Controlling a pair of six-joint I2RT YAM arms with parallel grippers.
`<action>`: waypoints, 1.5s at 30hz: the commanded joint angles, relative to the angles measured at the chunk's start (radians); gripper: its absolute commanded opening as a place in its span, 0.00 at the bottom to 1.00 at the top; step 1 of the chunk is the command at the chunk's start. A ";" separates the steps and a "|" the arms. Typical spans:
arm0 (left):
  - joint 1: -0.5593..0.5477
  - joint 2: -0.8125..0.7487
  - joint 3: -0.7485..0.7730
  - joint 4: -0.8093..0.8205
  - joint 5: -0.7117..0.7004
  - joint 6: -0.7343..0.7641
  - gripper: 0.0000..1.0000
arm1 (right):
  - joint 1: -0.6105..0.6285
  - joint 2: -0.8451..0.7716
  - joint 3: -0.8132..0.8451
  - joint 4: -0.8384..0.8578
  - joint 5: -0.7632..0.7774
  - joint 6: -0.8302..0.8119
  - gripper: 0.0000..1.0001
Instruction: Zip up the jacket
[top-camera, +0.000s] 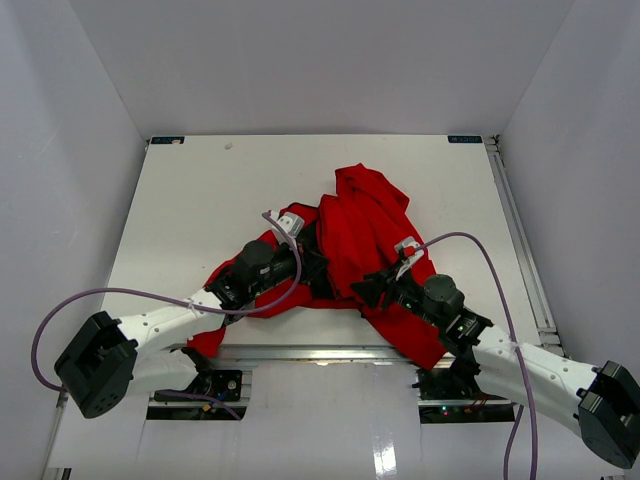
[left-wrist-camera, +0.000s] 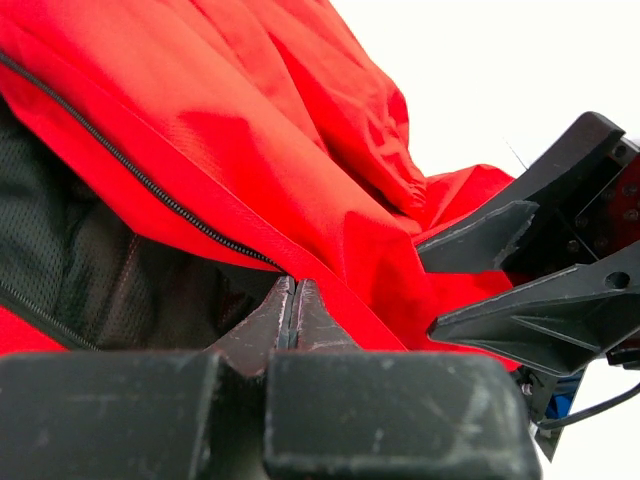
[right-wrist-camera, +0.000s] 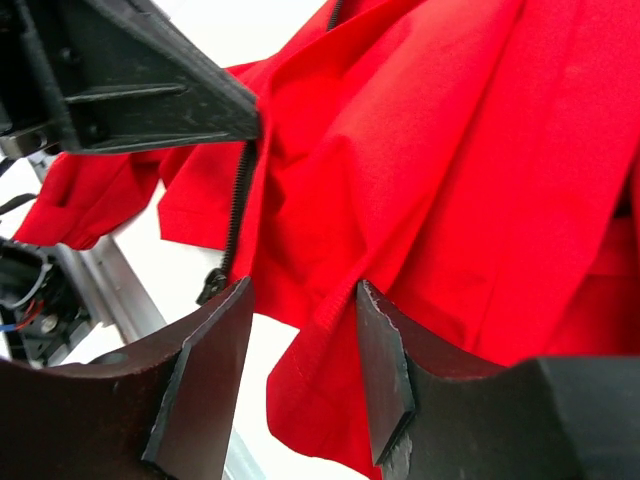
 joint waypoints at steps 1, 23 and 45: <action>0.006 -0.017 0.009 0.069 0.080 0.027 0.00 | 0.007 0.002 0.032 0.080 -0.042 -0.014 0.58; 0.031 -0.049 -0.030 0.156 0.193 0.052 0.00 | 0.009 -0.097 0.118 0.022 0.021 0.004 0.62; 0.041 -0.058 -0.070 0.264 0.277 0.011 0.00 | 0.016 0.168 0.083 0.162 -0.163 0.055 0.35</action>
